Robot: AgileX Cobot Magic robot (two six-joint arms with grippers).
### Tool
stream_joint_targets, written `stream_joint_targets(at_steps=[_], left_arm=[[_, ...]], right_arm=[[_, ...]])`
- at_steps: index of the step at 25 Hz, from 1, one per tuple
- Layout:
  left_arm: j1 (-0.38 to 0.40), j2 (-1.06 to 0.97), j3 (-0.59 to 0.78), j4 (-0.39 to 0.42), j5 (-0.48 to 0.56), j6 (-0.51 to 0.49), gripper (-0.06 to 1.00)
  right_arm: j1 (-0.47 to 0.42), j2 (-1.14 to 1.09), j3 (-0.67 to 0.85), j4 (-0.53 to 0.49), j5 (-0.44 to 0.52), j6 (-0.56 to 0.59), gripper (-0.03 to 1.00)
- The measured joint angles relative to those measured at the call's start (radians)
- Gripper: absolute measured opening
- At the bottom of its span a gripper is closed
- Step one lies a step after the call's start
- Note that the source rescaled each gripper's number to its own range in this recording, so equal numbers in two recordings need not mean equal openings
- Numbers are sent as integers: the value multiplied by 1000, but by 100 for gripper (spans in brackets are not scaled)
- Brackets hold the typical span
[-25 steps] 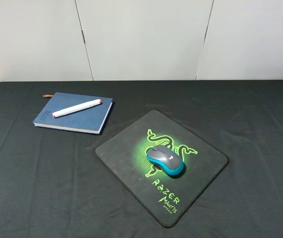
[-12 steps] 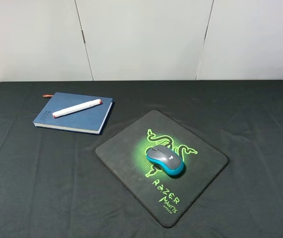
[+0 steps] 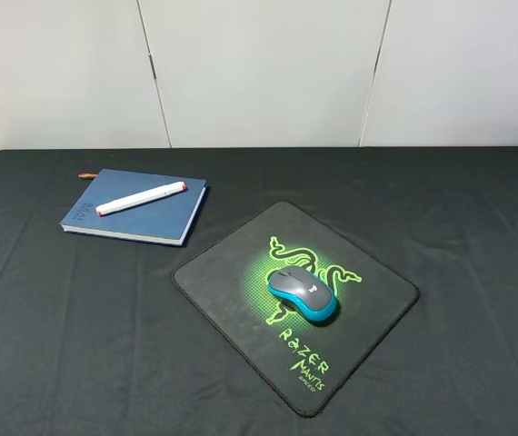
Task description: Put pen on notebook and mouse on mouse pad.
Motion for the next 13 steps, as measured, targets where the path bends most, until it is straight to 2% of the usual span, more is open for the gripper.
stream_joint_targets(at_steps=[13], left_arm=[[0, 0, 0, 0, 0, 0, 98]], right_arm=[[0, 0, 0, -1, 0, 1, 100]])
